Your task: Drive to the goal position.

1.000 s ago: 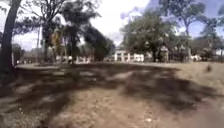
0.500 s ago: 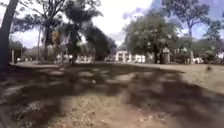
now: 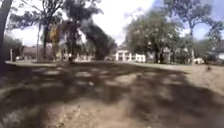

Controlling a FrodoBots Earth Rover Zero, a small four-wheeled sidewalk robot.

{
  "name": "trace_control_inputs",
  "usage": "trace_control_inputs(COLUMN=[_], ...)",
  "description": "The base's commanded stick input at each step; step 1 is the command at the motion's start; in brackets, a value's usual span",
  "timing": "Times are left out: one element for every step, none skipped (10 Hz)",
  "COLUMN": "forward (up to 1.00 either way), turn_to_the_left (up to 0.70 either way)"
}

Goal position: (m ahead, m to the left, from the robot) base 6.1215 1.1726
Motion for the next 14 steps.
trace_control_inputs(forward=[0.70, 0.70, 0.70, 0.70, 0.70, 0.70, 0.70, 0.70, 0.70, 0.70, 0.70, 0.70, 0.70, 0.70], turn_to_the_left=[0.00, 0.00, 0.00, 0.00, 0.00, 0.00, 0.00, -0.20, -0.35, -0.35, -0.35, -0.35, -0.35, -0.35])
